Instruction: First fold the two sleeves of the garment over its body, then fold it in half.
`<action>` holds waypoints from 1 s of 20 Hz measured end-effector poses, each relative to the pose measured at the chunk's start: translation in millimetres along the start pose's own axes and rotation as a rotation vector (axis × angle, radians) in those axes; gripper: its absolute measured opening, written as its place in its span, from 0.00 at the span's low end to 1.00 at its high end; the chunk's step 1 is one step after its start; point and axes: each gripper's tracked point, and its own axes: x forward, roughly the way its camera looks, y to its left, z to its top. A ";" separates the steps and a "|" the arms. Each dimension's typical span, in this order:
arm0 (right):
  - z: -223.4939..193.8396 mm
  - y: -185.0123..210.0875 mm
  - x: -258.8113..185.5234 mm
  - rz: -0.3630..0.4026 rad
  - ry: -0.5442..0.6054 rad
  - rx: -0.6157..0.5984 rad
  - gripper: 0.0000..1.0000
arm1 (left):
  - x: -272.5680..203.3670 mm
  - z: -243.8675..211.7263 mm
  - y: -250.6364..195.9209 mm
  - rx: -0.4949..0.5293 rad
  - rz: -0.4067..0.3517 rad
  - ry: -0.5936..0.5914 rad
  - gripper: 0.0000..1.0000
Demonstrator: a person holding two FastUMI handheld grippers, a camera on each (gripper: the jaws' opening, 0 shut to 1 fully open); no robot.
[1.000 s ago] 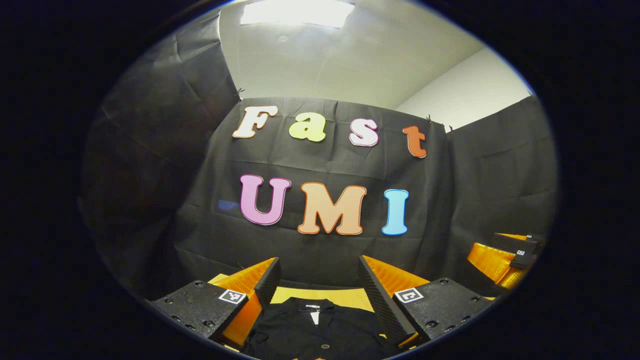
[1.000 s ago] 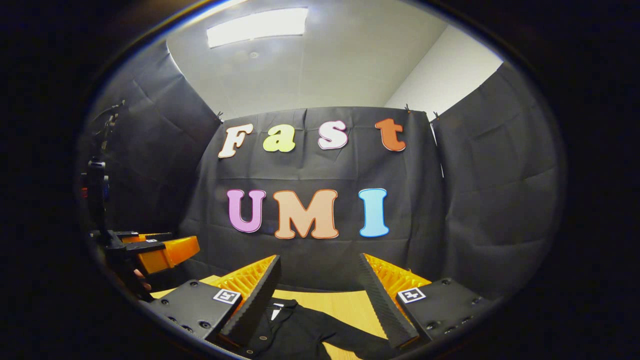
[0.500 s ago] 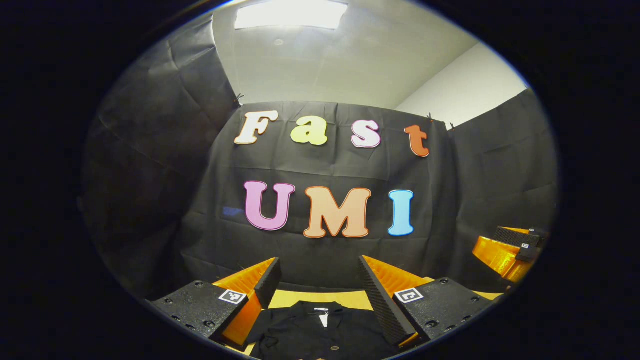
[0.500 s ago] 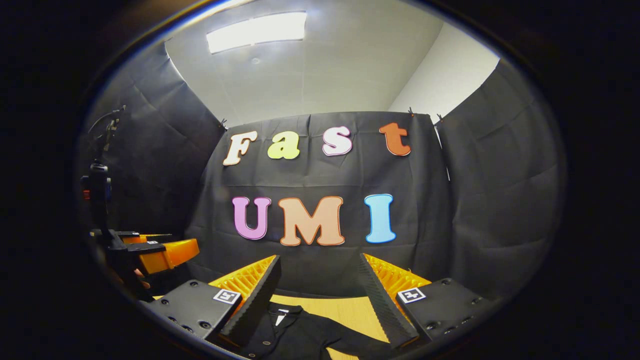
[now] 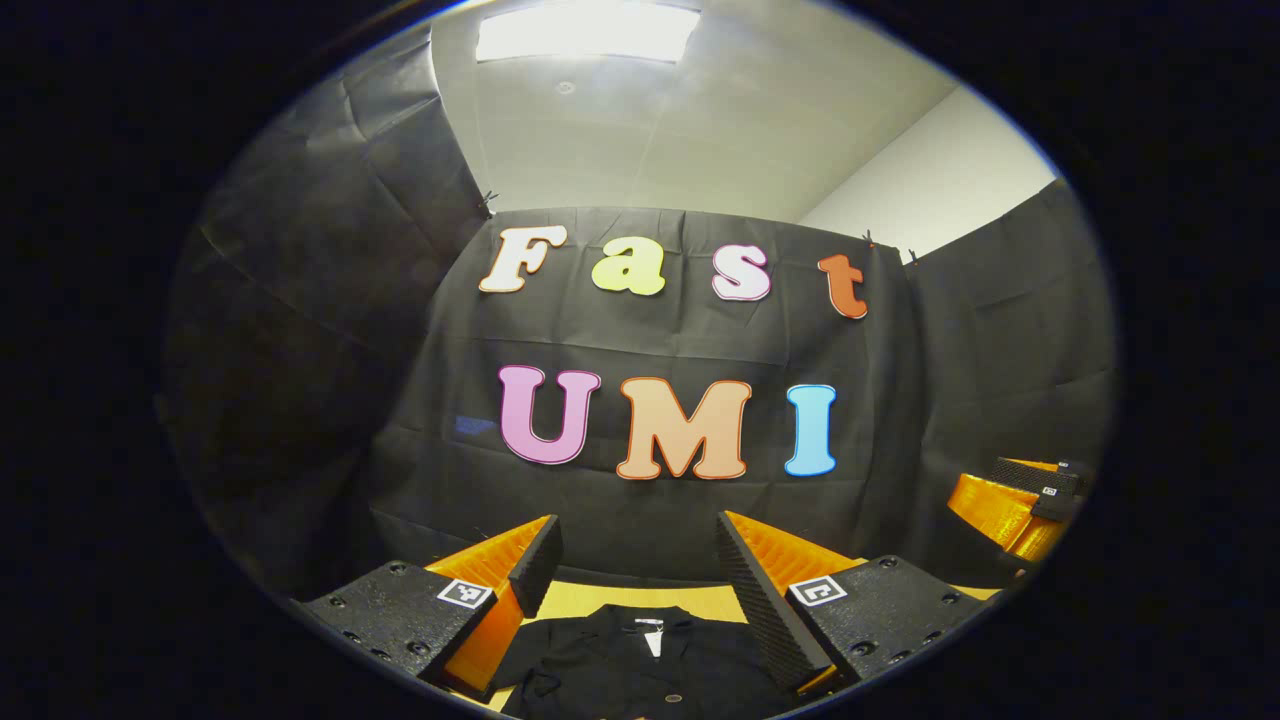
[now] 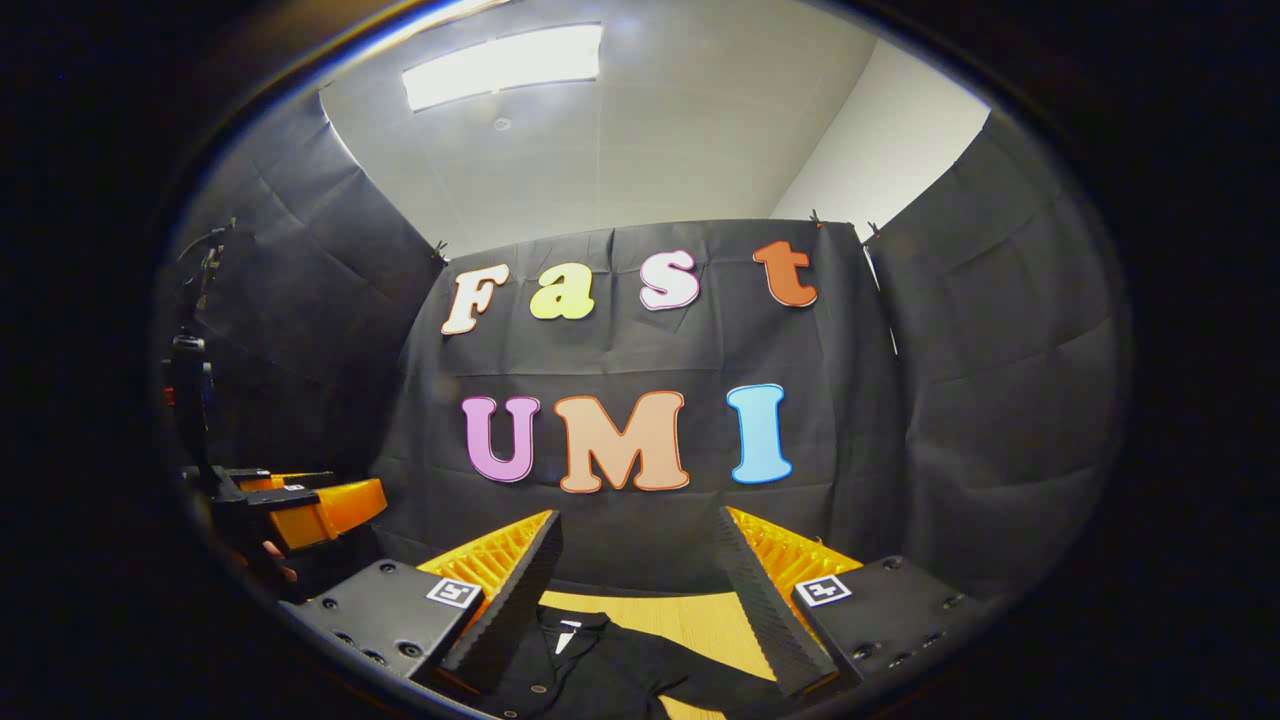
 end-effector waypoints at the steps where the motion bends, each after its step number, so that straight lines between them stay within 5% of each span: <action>1: -0.2 0.6 0.5 0.002 -0.001 0.001 0.99 | -0.1 0.6 1.8 0.001 0.002 0.001 0.92; 20: -26.7 20.1 12.9 0.053 0.057 0.007 0.98 | -7.2 -12.1 45.1 0.024 0.098 0.031 0.92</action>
